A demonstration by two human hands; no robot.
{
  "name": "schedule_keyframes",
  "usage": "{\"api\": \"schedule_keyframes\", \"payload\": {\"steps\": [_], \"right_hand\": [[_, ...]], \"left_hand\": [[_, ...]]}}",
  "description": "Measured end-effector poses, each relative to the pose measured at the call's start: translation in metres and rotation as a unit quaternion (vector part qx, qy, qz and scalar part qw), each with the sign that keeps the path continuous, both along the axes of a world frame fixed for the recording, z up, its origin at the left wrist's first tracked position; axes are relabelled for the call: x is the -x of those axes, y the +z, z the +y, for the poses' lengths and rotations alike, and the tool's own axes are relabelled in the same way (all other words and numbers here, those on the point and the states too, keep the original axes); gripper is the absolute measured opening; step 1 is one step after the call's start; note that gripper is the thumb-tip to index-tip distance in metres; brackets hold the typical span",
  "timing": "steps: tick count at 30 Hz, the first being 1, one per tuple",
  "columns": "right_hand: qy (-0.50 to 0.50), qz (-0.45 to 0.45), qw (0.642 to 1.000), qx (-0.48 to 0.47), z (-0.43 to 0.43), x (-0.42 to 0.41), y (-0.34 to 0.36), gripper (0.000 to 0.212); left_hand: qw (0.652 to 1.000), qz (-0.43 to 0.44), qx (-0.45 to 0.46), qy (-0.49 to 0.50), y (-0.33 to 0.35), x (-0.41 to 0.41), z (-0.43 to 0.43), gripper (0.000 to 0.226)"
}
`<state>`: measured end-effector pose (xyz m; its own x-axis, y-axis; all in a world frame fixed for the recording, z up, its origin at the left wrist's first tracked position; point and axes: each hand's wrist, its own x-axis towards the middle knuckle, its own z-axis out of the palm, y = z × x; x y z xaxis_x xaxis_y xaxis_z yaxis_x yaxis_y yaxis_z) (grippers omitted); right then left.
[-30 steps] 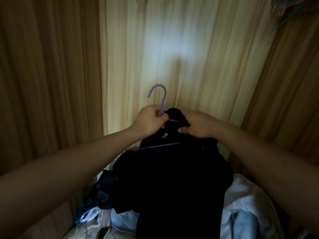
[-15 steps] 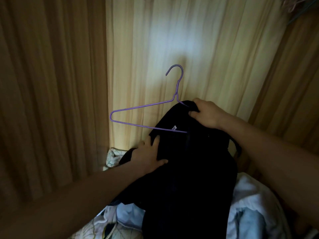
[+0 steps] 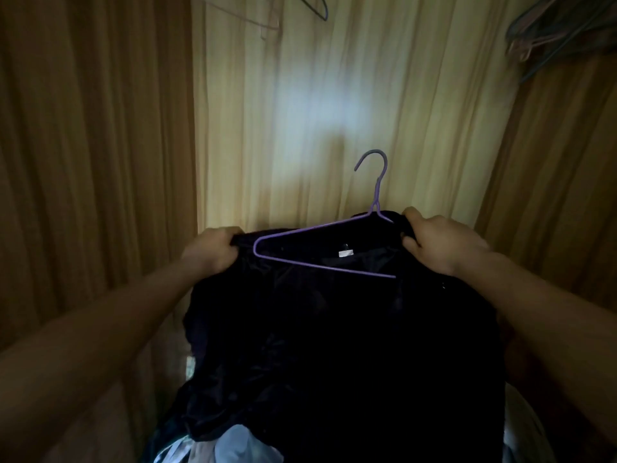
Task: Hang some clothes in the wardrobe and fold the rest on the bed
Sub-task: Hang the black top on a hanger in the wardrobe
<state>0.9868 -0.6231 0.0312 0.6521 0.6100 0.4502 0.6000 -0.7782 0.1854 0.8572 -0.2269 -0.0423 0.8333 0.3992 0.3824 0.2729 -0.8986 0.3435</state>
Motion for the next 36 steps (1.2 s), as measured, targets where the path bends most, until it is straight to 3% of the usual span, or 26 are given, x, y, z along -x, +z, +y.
{"api": "schedule_keyframes", "payload": {"steps": [5,10,13,16,18,20,21,24,26,30,33,36], "right_hand": [[-0.033,-0.079,0.996,0.005,0.01,0.013,0.02,0.025],[-0.065,-0.148,0.987,0.012,0.028,0.045,0.047,0.016],[-0.058,-0.186,0.979,0.056,0.055,0.071,0.044,0.024],[-0.073,-0.169,0.983,0.019,0.073,0.091,0.044,0.026],[-0.093,-0.143,0.984,-0.058,0.062,0.096,0.057,0.017],[-0.099,-0.137,0.979,-0.117,0.045,0.101,0.072,0.019],[-0.097,-0.143,0.977,-0.125,0.039,0.107,0.079,0.02],[-0.089,-0.171,0.973,-0.132,0.027,0.128,0.096,0.021],[-0.097,-0.186,0.969,-0.129,0.019,0.141,0.106,0.023],[-0.092,-0.23,0.959,-0.14,-0.006,0.166,0.122,0.026],[-0.175,-0.3,0.935,-0.073,-0.029,0.182,0.138,0.027],[-0.186,-0.264,0.94,-0.111,-0.029,0.192,0.148,0.022]], "left_hand": [[1.0,-0.012,0.026,0.006,0.103,-0.008,-0.036,0.034],[0.993,-0.04,0.096,-0.056,0.152,-0.007,-0.078,0.021],[0.96,-0.122,0.207,-0.141,0.165,-0.001,-0.104,0.01],[0.933,-0.154,0.23,-0.231,0.161,0.003,-0.129,0.009],[0.938,-0.134,0.149,-0.282,0.15,0.006,-0.125,0.022],[0.96,-0.104,-0.057,-0.252,0.137,0.005,-0.108,0.04],[0.959,-0.105,-0.118,-0.235,0.132,0.005,-0.1,0.047],[0.936,-0.136,-0.111,-0.304,0.134,0.004,-0.094,0.045],[0.914,-0.161,-0.156,-0.338,0.145,0.001,-0.097,0.045],[0.883,-0.246,-0.27,-0.295,0.163,-0.004,-0.111,0.036],[0.885,-0.277,-0.283,-0.247,0.173,-0.013,-0.115,0.036],[0.882,-0.294,-0.284,-0.235,0.182,-0.018,-0.124,0.033]]}}
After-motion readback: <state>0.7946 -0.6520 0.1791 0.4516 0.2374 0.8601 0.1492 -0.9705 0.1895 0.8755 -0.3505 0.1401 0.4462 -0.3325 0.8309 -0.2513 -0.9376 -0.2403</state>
